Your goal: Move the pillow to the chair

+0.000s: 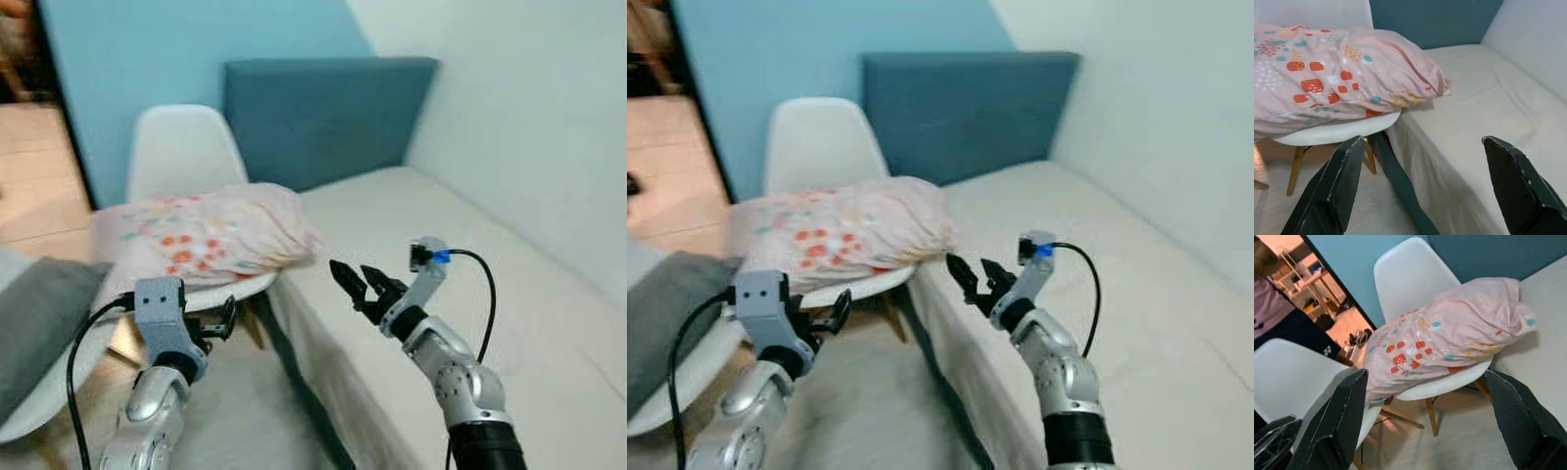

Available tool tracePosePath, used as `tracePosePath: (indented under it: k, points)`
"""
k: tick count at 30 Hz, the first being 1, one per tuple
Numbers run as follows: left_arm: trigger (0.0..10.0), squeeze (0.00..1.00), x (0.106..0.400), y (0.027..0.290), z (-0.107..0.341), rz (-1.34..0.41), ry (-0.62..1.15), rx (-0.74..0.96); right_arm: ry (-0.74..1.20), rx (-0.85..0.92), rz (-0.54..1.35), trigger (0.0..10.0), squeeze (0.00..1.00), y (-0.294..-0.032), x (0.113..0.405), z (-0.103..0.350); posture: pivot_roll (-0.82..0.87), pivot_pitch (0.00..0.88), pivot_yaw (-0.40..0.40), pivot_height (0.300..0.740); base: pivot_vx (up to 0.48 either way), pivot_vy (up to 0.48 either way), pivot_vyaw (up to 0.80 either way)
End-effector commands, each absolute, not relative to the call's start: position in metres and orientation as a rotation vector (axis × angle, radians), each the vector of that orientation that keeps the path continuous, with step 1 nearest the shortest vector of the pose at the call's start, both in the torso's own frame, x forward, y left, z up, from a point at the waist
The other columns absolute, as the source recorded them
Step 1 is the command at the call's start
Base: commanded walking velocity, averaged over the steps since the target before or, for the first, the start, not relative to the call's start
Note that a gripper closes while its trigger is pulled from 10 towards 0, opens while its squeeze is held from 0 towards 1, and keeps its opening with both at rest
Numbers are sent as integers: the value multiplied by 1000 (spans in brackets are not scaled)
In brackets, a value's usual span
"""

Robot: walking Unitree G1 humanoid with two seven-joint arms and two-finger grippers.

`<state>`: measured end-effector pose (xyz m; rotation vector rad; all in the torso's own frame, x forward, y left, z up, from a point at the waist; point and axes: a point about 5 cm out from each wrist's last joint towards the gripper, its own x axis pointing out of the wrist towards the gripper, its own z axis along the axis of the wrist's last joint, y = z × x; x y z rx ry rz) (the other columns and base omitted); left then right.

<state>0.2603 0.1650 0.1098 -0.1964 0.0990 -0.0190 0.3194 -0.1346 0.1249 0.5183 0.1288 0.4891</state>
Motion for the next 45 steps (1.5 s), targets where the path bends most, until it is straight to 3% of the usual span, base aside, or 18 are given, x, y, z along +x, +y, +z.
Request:
tracePosePath:
  k: [1, 29, 35, 38, 41, 44, 45]
  points:
    - [10000, 0, 260, 160, 107, -38, 111, -208, 140, 518, 480, 10000, 0, -138, 319, 123, 14, 0, -103, 740, 0, 0, -800]
    - [10000, 0, 259, 161, 107, -27, 105, -219, 144, 521, 473, 10000, 0, -139, 318, 122, 15, 0, -107, 740, 0, 0, -800]
    - [10000, 0, 260, 165, 112, 8, 69, -211, 147, 611, 385, 10000, 0, -152, 324, 119, 16, 0, -112, 740, 0, 0, -800]
    - [10000, 0, 255, 164, 116, 20, 41, -220, 163, 511, 305, 10000, 0, -167, 330, 113, 15, 0, -123, 740, 0, 0, -792]
    - [10000, 0, 253, 175, 119, 62, 22, -181, 181, 444, 271, 10000, 0, -175, 330, 107, 13, 0, -117, 740, 0, 0, -775]
    - [10000, 0, 240, 215, 103, 201, 75, -52, 234, 333, 246, 10000, 0, -182, 319, 88, 12, 0, -100, 740, 0, 0, -775]
    - [10000, 0, 240, 215, 103, 201, 75, -52, 234, 333, 246, 10000, 0, -182, 319, 88, 12, 0, -100, 740, 0, 0, -775]
